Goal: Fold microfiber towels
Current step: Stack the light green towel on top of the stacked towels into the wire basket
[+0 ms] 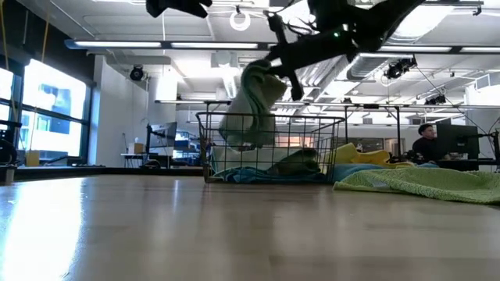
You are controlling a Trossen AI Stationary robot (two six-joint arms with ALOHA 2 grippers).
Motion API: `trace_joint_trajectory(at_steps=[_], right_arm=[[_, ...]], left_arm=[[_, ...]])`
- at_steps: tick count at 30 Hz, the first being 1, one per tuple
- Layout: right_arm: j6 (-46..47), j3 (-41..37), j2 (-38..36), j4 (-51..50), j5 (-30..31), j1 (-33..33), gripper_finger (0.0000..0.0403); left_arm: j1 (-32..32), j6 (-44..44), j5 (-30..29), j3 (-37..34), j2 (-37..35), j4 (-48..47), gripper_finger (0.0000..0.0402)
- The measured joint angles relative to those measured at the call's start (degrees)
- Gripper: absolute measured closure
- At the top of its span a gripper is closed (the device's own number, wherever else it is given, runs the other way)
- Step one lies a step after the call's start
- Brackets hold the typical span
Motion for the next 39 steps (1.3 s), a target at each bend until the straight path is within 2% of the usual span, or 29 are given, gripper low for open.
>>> trace_joint_trajectory(at_steps=[4,10,17,23,32,39], right_arm=[[-5.35,7.4,2.92,-3.52,-0.27,0.38,0.0403],[-9.08,17.71,7.19,-19.93,1.26,2.05,0.0403],[-9.28,15.99,7.65,-40.71,8.39,2.82,0.0403],[-14.53,15.58,7.73,-49.55,9.22,2.08,0.0403],[-17.72,15.56,7.76,-56.98,9.13,1.79,0.0397],[-19.67,15.54,7.76,-57.28,7.89,1.73,0.0356]], left_arm=[[1.88,0.7,0.46,-0.02,-0.4,-0.28,0.0266],[3.04,1.14,1.77,-0.02,-0.41,-0.35,0.0266],[3.0,1.15,1.76,-0.02,-0.39,-1.07,0.0266],[3.0,2.6,1.71,-0.02,-0.39,-1.66,0.0266],[3.0,2.64,1.42,-0.02,-0.39,-1.66,0.0266],[3.0,2.64,1.33,-0.02,-0.39,-1.66,0.0266]])
